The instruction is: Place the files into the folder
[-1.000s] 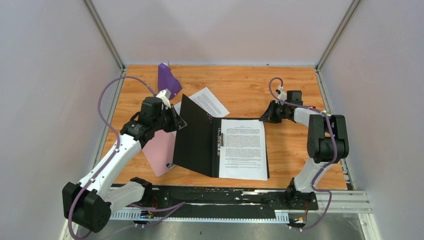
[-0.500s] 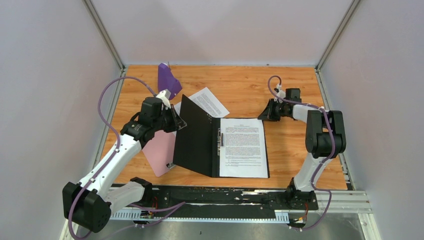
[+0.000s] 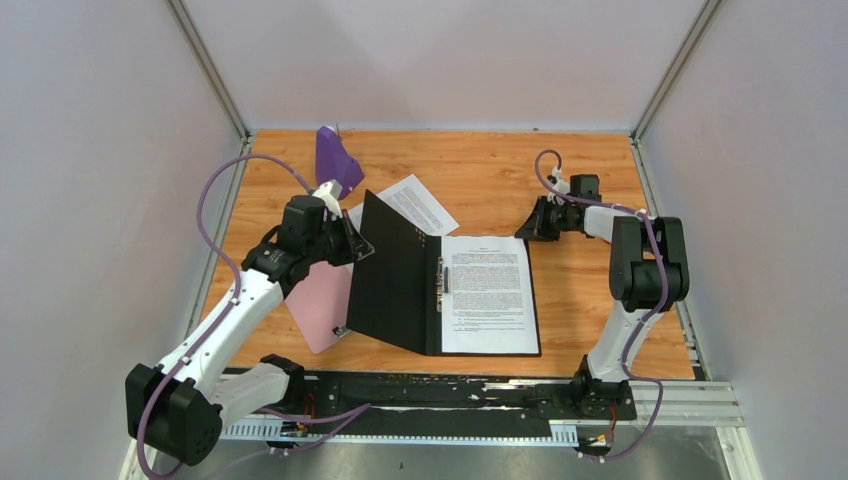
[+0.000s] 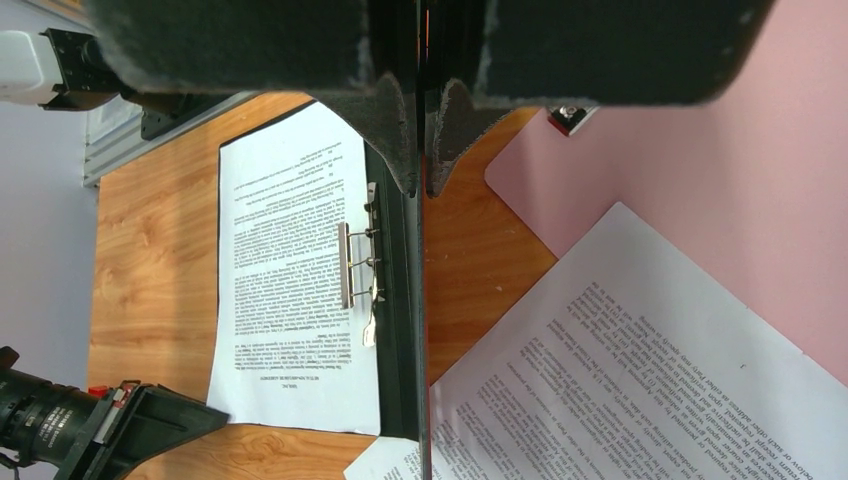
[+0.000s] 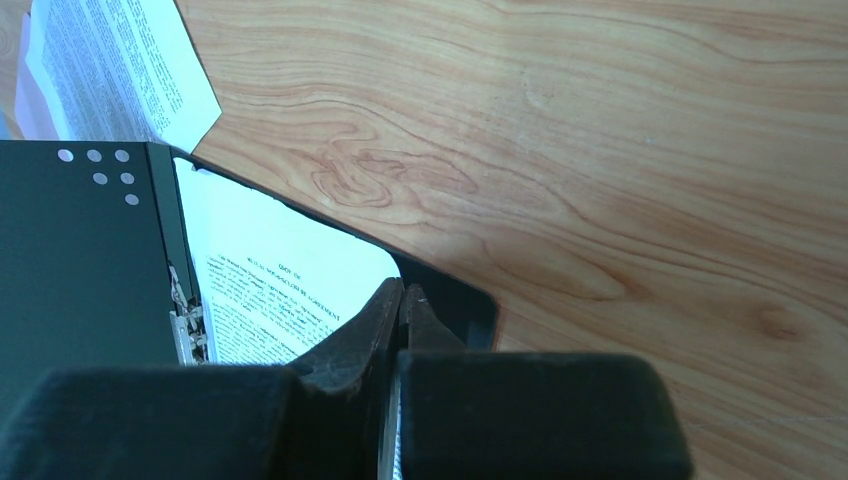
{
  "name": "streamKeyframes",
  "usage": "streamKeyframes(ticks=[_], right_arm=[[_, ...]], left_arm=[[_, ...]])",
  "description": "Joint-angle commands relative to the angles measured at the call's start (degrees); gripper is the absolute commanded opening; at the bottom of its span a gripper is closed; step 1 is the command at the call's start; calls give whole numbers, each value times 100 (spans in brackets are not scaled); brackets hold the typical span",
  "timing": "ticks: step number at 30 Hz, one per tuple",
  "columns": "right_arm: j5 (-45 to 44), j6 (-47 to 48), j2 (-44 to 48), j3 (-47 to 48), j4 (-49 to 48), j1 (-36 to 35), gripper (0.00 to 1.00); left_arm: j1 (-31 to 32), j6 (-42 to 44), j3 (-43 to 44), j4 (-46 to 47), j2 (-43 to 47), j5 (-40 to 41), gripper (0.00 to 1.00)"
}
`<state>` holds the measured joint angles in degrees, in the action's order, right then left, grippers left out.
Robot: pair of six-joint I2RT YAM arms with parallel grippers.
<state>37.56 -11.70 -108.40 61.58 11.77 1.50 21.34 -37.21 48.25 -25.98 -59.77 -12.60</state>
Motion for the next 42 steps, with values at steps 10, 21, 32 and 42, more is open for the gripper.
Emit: streamKeyframes(ticks=[10, 21, 32, 42], right_arm=[[274, -13, -101, 187, -70, -37, 0], [262, -73, -131, 271, 53, -42, 0], [-223, -935, 291, 308, 190, 77, 27], [-195, -815, 816, 440, 687, 67, 60]], left_arm=[[1, -24, -22, 211, 174, -59, 0], [1, -82, -16, 199, 189, -30, 0], [1, -179, -114, 222, 265, 22, 0], [1, -236, -170, 296, 303, -32, 0]])
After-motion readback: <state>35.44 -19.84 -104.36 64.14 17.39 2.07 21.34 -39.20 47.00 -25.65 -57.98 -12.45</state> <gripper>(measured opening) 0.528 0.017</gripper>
